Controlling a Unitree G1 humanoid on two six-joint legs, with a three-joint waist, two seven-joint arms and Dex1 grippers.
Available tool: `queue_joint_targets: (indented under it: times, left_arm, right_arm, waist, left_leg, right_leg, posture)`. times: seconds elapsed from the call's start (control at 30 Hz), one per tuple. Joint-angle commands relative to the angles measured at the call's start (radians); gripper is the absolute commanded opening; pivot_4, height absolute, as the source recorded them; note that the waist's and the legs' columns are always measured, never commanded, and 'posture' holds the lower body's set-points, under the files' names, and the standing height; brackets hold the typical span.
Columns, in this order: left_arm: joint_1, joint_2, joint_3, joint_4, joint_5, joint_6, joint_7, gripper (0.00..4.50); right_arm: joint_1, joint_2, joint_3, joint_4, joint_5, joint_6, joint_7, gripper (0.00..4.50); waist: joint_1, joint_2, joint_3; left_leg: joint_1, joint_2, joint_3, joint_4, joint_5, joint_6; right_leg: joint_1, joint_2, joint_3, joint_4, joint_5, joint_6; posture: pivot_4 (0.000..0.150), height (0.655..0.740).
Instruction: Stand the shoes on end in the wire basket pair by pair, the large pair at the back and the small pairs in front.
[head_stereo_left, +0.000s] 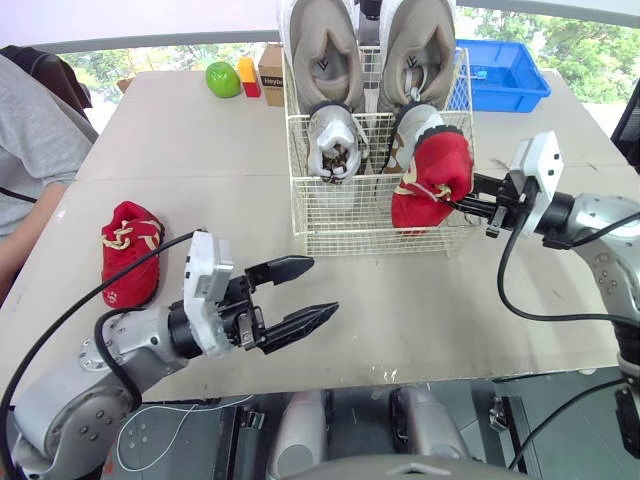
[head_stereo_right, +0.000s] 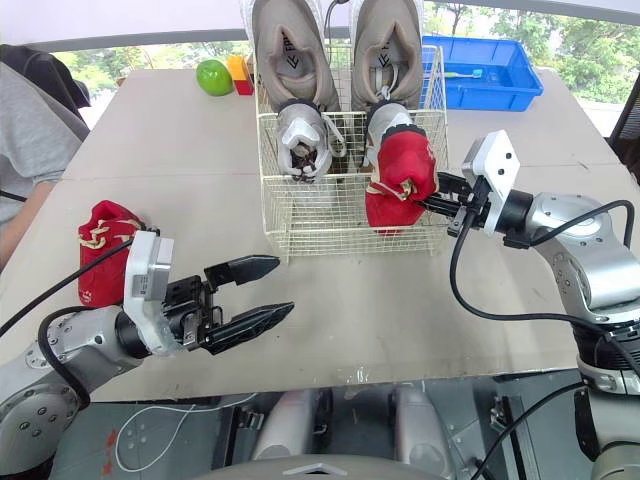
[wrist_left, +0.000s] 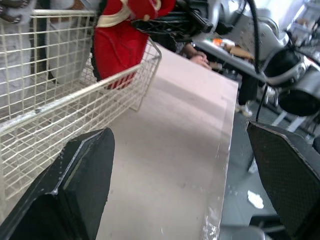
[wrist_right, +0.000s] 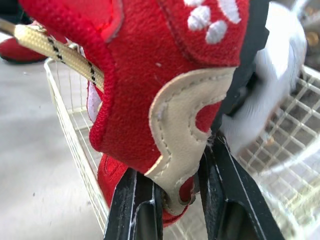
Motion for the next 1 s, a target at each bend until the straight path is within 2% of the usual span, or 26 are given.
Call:
queue_joint_targets:
  times: [0.03,0.2,0.47,0.53,0.57,0.6,0.67,0.83,1.0]
  left_arm:
    - [0.022,0.011,0.033,-0.043,-0.003,-0.033,-0.007,4.5]
    - [0.024,0.019,0.02,-0.043,0.005,-0.047,-0.009,4.5]
    - [0.011,0.025,0.013,-0.03,0.0,-0.05,-0.002,4.5]
    - [0.007,0.022,0.013,-0.024,0.003,-0.052,0.004,4.5]
    - [0.008,0.021,0.014,-0.021,0.003,-0.052,0.006,4.5]
    - [0.01,0.019,0.016,-0.018,0.006,-0.053,0.008,4.5]
    - [0.012,0.013,0.019,-0.013,0.004,-0.054,0.015,4.5]
    - [0.013,0.012,0.02,-0.006,0.004,-0.058,0.017,4.5]
    - [0.013,0.005,0.022,0.006,0.001,-0.058,0.028,4.5]
  right_arm:
    - [-0.028,-0.035,-0.056,-0.035,0.027,0.01,0.024,0.25]
    - [0.03,-0.037,-0.027,-0.028,0.044,0.037,0.066,0.25]
    - [0.023,-0.006,0.023,0.055,0.044,0.081,0.107,0.25]
    - [0.027,-0.007,0.024,0.067,0.042,0.08,0.119,1.31]
    - [0.036,-0.016,0.025,0.057,0.046,0.095,0.126,1.6]
    - [0.047,-0.019,0.016,0.042,0.051,0.109,0.116,2.09]
    - [0.057,-0.021,-0.02,0.001,0.078,0.161,0.074,2.54]
    - [0.078,-0.046,-0.121,-0.111,0.169,0.274,0.005,2.54]
    - [0.153,-0.116,-0.196,-0.203,0.135,0.242,0.005,2.54]
  waist:
    - [-0.001,0.0,0.0]
    - [0.001,0.0,0.0]
    - [0.001,0.0,0.0]
    - [0.002,0.0,0.0]
    - [0.002,0.0,0.0]
    - [0.002,0.0,0.0]
    - [0.003,0.0,-0.001]
    - [0.005,0.0,-0.001]
    - [0.01,0.0,-0.001]
  left_leg:
    - [0.0,0.0,0.0,0.0,0.0,0.0]
    - [0.0,0.0,0.0,0.0,0.0,0.0]
    - [0.0,0.0,0.0,0.0,0.0,0.0]
    - [0.0,0.0,0.0,0.0,0.0,0.0]
    - [0.0,0.0,0.0,0.0,0.0,0.0]
    - [0.0,0.0,0.0,0.0,0.0,0.0]
    - [0.0,0.0,0.0,0.0,0.0,0.0]
    - [0.0,0.0,0.0,0.0,0.0,0.0]
    - [0.0,0.0,0.0,0.0,0.0,0.0]
  right_leg:
    - [0.0,0.0,0.0,0.0,0.0,0.0]
    - [0.0,0.0,-0.001,0.0,0.0,0.0]
    - [0.0,0.0,-0.001,0.0,0.001,0.001]
    - [0.0,0.0,-0.001,0.0,0.002,0.003]
    - [0.0,0.0,-0.001,0.0,0.002,0.003]
    - [0.0,0.0,-0.001,0.0,0.002,0.003]
    - [0.0,0.0,-0.001,0.0,0.002,0.003]
    - [0.001,0.0,-0.001,0.0,0.002,0.003]
    - [0.0,0.0,-0.001,0.0,0.002,0.003]
  posture:
    - [0.15,0.74]
    - [0.15,0.74]
    - [0.15,0.74]
    - [0.15,0.74]
    - [0.15,0.74]
    - [0.15,0.74]
    - [0.15,0.74]
    - [0.15,0.74]
    - [0.15,0.74]
